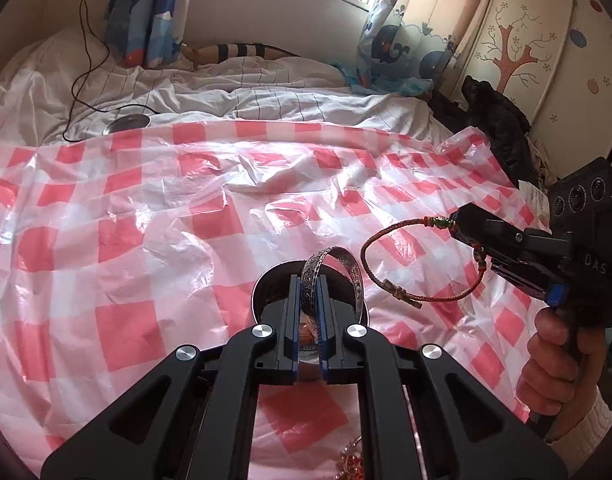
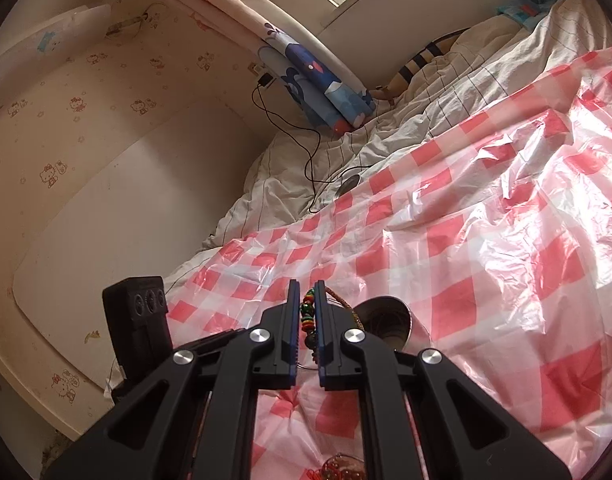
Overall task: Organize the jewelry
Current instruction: 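Lower the bangle and the gold-beaded necklace into the tin and open both grippers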
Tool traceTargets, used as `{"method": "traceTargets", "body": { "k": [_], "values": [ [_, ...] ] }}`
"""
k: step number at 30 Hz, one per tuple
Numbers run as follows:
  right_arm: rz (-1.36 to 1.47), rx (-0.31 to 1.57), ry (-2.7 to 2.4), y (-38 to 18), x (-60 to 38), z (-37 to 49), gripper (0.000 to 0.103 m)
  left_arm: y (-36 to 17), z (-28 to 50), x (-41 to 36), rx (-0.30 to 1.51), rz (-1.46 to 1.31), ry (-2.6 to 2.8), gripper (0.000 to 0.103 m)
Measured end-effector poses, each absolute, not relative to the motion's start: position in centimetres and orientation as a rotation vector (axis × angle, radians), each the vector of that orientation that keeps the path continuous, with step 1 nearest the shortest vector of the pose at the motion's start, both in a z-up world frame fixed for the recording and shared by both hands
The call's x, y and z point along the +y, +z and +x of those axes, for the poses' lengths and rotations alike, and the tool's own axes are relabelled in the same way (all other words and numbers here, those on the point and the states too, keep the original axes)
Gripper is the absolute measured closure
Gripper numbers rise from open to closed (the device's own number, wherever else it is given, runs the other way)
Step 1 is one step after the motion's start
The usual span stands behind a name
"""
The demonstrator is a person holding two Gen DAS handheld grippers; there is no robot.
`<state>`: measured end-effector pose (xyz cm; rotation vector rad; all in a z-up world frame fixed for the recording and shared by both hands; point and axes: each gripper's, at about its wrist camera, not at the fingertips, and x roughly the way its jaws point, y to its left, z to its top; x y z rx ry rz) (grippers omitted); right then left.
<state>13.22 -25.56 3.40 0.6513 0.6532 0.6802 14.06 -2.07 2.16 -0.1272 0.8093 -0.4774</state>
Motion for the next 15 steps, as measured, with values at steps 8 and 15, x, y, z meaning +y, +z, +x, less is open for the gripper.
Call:
{"method": "traceTargets", "body": {
  "k": [8, 15],
  "values": [
    [0.781, 0.748, 0.692, -0.7, -24.4, 16.6, 0.095, -1.6, 16.1, -2.4, 0.877, -0.130, -0.446, 0.097],
    [0.749, 0.832, 0.642, -3.6, -23.2, 17.5, 0.095, -2.6, 16.2, -3.6, 0.913, -0.014, -0.397, 0.095]
  ]
}}
